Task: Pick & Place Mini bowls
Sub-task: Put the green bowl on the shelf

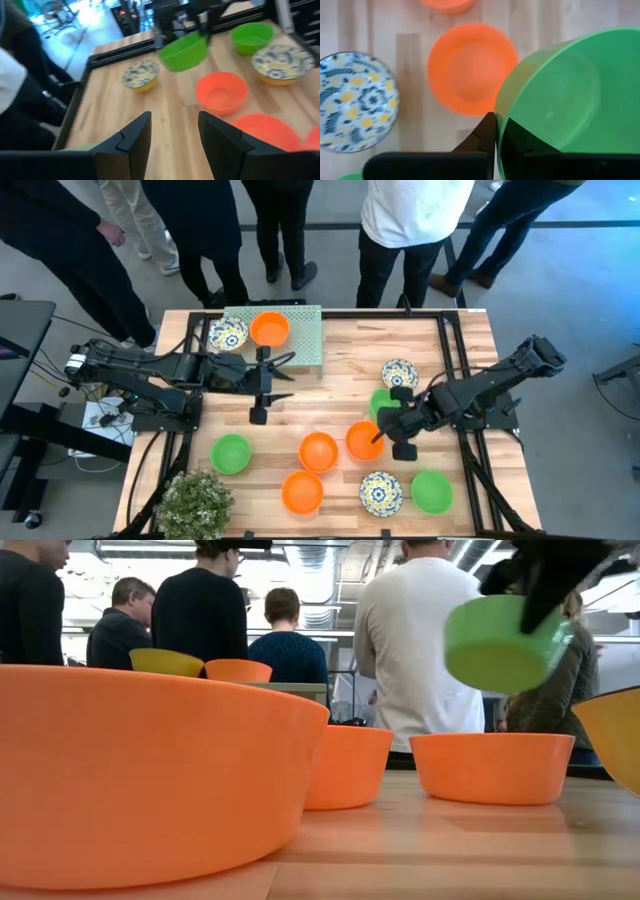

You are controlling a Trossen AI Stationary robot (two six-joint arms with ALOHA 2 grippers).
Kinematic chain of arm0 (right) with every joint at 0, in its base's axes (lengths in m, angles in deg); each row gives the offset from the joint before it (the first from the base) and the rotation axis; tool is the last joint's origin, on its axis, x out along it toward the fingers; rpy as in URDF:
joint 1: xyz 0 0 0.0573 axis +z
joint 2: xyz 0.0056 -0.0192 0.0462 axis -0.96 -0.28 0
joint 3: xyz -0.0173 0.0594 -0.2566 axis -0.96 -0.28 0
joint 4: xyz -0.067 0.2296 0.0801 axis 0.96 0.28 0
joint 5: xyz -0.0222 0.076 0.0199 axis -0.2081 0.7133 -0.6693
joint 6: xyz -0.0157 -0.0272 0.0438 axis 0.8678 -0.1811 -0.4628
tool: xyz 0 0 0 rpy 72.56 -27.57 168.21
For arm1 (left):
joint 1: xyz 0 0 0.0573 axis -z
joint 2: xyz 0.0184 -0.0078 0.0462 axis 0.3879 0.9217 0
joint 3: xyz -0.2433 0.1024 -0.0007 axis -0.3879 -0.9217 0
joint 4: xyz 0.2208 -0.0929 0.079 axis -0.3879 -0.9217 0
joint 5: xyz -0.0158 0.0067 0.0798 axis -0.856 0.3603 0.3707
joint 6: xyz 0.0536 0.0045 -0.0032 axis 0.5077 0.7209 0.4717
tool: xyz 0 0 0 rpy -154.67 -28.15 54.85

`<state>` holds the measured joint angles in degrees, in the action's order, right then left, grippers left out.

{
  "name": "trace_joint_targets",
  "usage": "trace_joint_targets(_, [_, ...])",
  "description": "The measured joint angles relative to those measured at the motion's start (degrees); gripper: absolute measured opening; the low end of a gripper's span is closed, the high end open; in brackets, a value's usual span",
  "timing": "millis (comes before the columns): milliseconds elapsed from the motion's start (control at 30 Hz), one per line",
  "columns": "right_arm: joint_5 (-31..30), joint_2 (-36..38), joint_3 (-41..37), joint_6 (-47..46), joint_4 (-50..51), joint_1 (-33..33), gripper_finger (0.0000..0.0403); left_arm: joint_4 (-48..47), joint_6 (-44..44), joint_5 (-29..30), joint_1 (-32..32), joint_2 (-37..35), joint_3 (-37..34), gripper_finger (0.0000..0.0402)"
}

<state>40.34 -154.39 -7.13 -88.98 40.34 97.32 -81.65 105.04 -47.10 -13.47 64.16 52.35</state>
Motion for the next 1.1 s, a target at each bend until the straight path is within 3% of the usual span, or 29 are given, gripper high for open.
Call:
trace_joint_targets(267, [-1.4,0.0,2.1,17.6,-5.3,-8.6,0.0005,-0.3,-3.1,0.0,2.6,0.0,-5.1,0.0164])
trace_joint_targets(600, [-0.7,-0.8,5.2,39.0,-15.6,-19.4,0.0002,0.6,-13.0,-0.1,5.9,0.0,-9.9,0.0137])
trace_joint_targets(900, [0.9,-12.0,18.8,53.7,-11.2,-24.9,0.0001,1.3,-14.5,1.9,7.6,0.0,-10.9,0.0110])
trace_joint_targets(1100, [0.7,-21.1,29.3,57.4,-4.4,-28.3,0.0001,1.4,-14.6,3.1,8.9,0.0,-10.9,0.0100])
